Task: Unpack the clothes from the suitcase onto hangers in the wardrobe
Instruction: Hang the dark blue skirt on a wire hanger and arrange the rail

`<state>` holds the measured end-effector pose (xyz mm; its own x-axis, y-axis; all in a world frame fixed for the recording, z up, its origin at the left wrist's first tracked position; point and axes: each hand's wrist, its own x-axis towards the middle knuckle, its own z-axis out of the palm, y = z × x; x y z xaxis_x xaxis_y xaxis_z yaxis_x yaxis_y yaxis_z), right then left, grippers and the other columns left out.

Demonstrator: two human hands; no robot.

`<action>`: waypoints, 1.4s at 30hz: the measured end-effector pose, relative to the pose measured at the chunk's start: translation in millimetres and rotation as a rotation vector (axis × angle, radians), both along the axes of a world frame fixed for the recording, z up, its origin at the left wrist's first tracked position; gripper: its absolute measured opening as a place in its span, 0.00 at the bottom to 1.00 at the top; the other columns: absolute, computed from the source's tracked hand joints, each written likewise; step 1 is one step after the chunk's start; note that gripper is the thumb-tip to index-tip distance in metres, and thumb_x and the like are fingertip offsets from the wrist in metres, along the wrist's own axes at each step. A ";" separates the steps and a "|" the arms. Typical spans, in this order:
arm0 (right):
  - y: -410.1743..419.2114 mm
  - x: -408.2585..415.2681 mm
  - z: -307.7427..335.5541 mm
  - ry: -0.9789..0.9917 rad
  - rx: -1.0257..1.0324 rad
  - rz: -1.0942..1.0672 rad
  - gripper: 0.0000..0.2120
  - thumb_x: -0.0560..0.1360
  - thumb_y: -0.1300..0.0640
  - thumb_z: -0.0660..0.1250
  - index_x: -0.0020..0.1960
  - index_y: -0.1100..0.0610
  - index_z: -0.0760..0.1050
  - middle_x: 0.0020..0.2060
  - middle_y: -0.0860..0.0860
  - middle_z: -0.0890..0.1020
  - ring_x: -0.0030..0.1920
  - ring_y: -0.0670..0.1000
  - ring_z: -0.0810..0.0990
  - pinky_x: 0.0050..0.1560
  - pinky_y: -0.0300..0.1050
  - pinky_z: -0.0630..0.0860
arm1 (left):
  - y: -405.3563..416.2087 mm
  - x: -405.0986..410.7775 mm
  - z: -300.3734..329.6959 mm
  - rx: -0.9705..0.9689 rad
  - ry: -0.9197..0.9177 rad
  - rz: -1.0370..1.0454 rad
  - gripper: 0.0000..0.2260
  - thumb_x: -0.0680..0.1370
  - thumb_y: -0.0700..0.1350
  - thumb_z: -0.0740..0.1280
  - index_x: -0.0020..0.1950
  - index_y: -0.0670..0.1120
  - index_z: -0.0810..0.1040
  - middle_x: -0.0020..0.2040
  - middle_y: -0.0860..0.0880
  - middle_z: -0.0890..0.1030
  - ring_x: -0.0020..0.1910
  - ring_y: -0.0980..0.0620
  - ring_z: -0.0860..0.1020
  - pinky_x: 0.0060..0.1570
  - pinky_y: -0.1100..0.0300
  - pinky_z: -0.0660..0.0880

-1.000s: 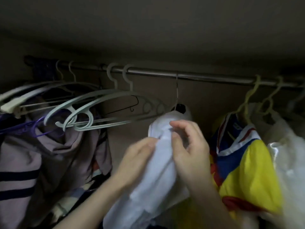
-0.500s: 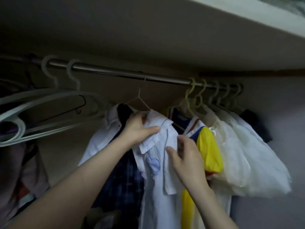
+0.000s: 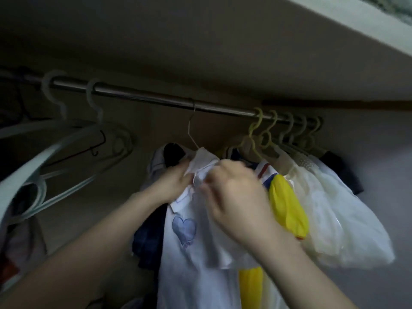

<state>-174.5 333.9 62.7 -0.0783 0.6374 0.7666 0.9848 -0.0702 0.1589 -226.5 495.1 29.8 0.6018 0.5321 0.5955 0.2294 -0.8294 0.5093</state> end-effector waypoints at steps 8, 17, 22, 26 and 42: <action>78.0 8.7 -15.6 -0.039 -0.245 -0.157 0.24 0.74 0.66 0.58 0.70 0.59 0.62 0.68 0.62 0.64 0.54 0.64 0.75 0.35 0.49 0.68 | 50.9 -45.2 -32.8 0.184 -0.077 0.187 0.11 0.75 0.39 0.59 0.51 0.38 0.79 0.47 0.47 0.77 0.46 0.50 0.76 0.42 0.63 0.67; 119.6 22.4 -14.8 -0.240 -0.565 -0.331 0.20 0.79 0.60 0.57 0.69 0.62 0.61 0.64 0.61 0.67 0.54 0.62 0.76 0.28 0.43 0.57 | 80.8 -42.4 -12.7 0.662 0.401 0.213 0.13 0.54 0.38 0.79 0.35 0.45 0.81 0.36 0.48 0.81 0.28 0.50 0.79 0.21 0.67 0.69; 117.1 35.4 -1.6 -0.066 -0.620 -0.191 0.15 0.77 0.51 0.61 0.59 0.58 0.71 0.65 0.57 0.69 0.54 0.60 0.76 0.45 0.48 0.75 | 95.0 -27.4 11.8 0.883 0.625 0.298 0.04 0.58 0.43 0.70 0.31 0.48 0.82 0.35 0.48 0.82 0.30 0.49 0.80 0.23 0.65 0.69; 110.0 45.1 -2.8 -0.165 -0.604 -0.245 0.12 0.78 0.53 0.58 0.57 0.59 0.71 0.61 0.56 0.71 0.54 0.58 0.76 0.40 0.44 0.66 | 90.2 -28.0 24.8 0.683 0.711 0.332 0.10 0.71 0.42 0.71 0.51 0.42 0.80 0.50 0.43 0.80 0.47 0.48 0.80 0.33 0.63 0.69; 101.9 60.0 9.4 0.955 -0.389 0.182 0.06 0.72 0.60 0.70 0.36 0.56 0.76 0.26 0.48 0.76 0.24 0.44 0.76 0.33 0.44 0.78 | 31.4 -20.3 39.3 -0.009 0.244 -0.095 0.06 0.72 0.33 0.64 0.44 0.42 0.78 0.29 0.54 0.75 0.26 0.61 0.73 0.32 0.63 0.73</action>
<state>-114.5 435.9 72.2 0.3327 0.8926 0.3043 0.7030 -0.0196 -0.7109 -246.8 526.5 69.1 0.7750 0.4708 0.4216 0.2676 -0.8488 0.4559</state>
